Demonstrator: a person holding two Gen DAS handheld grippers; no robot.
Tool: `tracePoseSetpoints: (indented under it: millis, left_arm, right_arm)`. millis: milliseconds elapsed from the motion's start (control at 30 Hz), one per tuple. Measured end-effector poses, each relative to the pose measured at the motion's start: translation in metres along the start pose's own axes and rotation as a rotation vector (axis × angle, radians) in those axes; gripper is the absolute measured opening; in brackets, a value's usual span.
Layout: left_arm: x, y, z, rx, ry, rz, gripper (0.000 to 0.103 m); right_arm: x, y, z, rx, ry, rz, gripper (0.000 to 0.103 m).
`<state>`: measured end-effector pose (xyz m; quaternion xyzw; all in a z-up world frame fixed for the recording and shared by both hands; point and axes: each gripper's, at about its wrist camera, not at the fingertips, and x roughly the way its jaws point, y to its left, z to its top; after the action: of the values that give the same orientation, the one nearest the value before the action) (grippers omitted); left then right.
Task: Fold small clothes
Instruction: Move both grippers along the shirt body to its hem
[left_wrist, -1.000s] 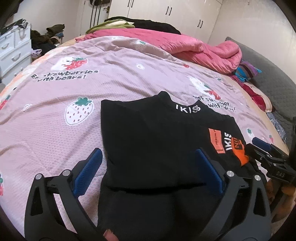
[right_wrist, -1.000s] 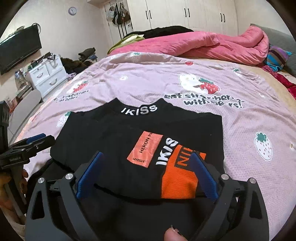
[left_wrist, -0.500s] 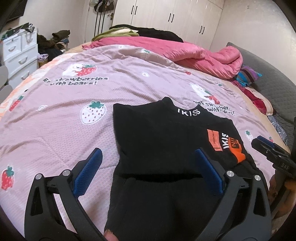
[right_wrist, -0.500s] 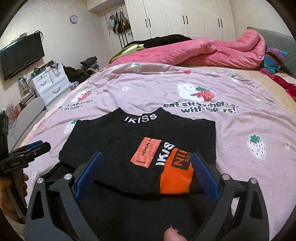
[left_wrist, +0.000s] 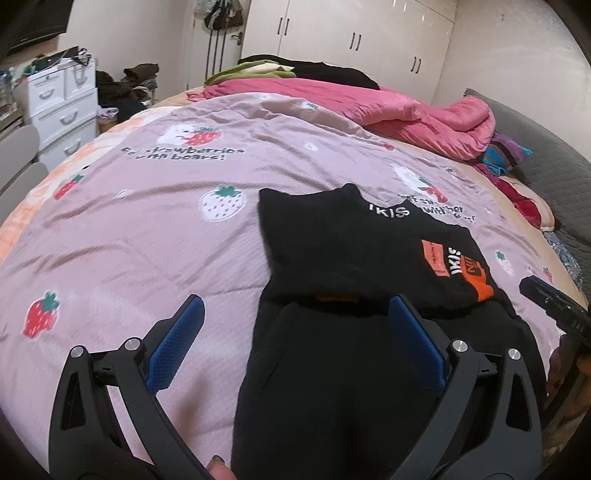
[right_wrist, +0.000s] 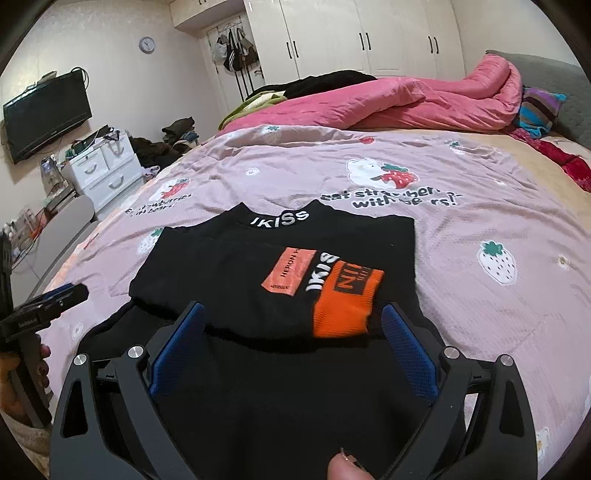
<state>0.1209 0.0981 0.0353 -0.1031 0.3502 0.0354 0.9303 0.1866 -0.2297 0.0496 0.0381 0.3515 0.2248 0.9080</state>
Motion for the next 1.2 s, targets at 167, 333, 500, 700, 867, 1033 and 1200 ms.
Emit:
tracePoseSetpoints:
  millis: [167, 333, 500, 700, 867, 1033, 1200]
  left_arm:
    - [-0.011, 0.01, -0.017, -0.029, 0.004, 0.016, 0.094]
    - [-0.02, 0.018, -0.029, -0.044, 0.007, 0.028, 0.094]
    - [-0.027, 0.02, -0.043, -0.039, 0.022, 0.027, 0.094]
    - [-0.032, 0.021, -0.057, -0.033, 0.042, 0.027, 0.094]
    - [-0.03, 0.019, -0.072, -0.034, 0.08, 0.0, 0.094]
    - [-0.028, 0.017, -0.084, -0.035, 0.117, -0.017, 0.094]
    - [-0.029, 0.021, -0.097, -0.047, 0.15, -0.046, 0.094]
  right_arm:
    - [-0.006, -0.002, -0.005, -0.015, -0.01, -0.022, 0.096]
    - [-0.013, -0.002, -0.01, -0.03, -0.023, -0.035, 0.096]
    - [-0.017, 0.0, -0.019, -0.054, -0.024, -0.051, 0.096]
    - [-0.021, -0.002, -0.033, -0.061, -0.014, -0.068, 0.096]
    - [-0.025, -0.004, -0.041, -0.05, -0.01, -0.059, 0.096]
    - [-0.03, -0.006, -0.046, -0.041, -0.011, -0.063, 0.096]
    - [-0.04, -0.015, -0.055, -0.003, -0.008, -0.077, 0.097]
